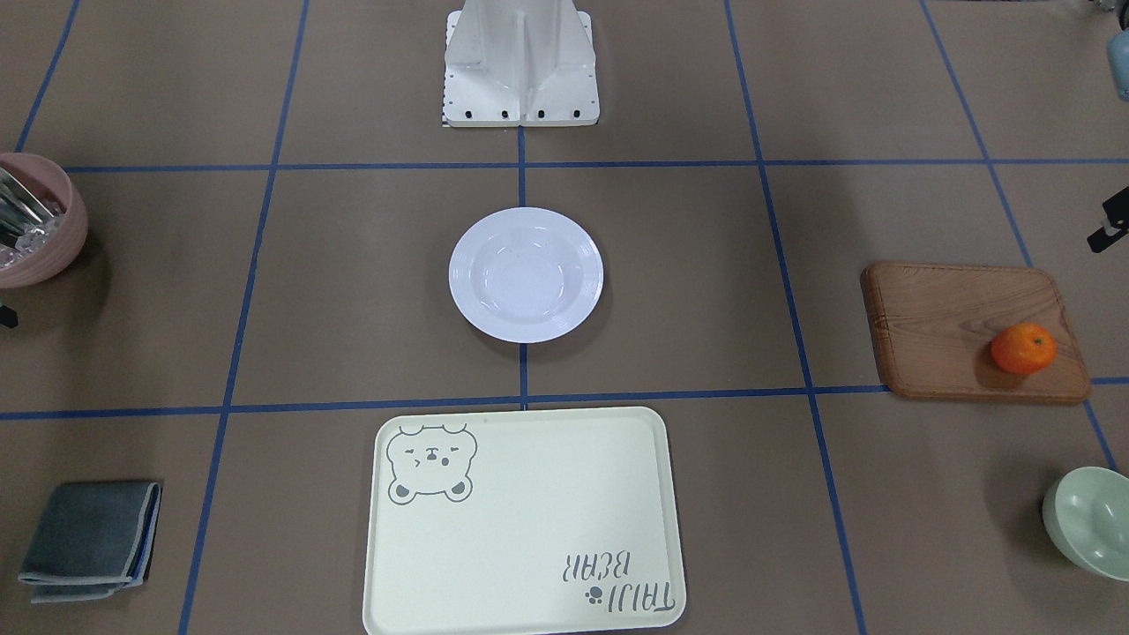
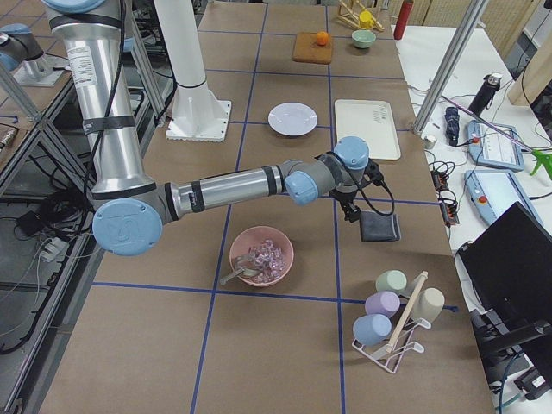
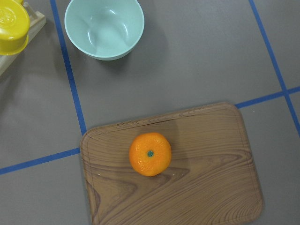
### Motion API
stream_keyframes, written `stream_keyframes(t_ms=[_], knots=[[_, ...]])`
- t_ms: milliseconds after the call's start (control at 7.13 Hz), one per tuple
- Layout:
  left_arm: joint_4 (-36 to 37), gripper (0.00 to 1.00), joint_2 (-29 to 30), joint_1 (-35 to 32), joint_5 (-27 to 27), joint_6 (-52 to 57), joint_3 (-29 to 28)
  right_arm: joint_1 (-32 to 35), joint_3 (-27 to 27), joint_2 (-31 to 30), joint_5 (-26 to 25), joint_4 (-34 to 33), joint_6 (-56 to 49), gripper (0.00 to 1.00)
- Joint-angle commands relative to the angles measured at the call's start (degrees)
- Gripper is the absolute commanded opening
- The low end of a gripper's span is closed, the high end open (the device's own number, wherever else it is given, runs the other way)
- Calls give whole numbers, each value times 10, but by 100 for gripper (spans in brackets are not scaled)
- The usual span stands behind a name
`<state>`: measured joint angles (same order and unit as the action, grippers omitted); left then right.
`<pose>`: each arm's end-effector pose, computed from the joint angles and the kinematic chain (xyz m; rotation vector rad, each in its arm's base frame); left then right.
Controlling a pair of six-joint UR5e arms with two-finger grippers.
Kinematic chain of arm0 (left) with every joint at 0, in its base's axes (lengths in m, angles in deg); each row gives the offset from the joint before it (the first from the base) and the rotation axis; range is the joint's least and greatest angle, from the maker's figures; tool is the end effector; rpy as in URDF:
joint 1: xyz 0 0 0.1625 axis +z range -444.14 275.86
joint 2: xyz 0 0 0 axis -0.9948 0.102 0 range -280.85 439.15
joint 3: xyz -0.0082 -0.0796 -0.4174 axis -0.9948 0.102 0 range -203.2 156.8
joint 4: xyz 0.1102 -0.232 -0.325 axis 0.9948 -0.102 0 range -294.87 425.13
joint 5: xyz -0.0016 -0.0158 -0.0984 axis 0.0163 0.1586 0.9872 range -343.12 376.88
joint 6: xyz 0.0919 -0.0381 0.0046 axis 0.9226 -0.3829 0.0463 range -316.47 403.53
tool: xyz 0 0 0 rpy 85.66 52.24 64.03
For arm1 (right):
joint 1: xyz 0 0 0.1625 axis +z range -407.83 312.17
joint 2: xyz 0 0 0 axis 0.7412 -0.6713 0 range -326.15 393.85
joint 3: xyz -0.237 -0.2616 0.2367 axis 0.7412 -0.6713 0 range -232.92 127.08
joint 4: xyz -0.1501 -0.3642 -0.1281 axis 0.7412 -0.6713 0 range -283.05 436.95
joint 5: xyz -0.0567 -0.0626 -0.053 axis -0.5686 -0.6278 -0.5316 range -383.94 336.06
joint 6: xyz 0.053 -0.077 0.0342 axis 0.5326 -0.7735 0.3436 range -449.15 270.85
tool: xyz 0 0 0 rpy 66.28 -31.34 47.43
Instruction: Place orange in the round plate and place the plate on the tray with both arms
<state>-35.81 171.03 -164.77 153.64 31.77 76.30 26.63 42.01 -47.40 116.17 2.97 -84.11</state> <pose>0.0243 -0.5196 0.5352 0.2133 0.8587 0.1200 -0.0964 -0.5587 0.4959 0.3258 -0.9316 -0.3944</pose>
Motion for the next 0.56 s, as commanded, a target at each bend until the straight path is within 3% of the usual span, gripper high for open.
stream_keyframes(t_ms=[0,280,421], knots=[[-56,98,22,57,-105,-6,-60,-32,60,-17,0,1,119,100],[-186,98,46,61,-102,13,-190,-98,96,-2,-18,2,268,100],[-198,98,46,74,-100,13,-212,-125,104,10,-22,2,316,100]])
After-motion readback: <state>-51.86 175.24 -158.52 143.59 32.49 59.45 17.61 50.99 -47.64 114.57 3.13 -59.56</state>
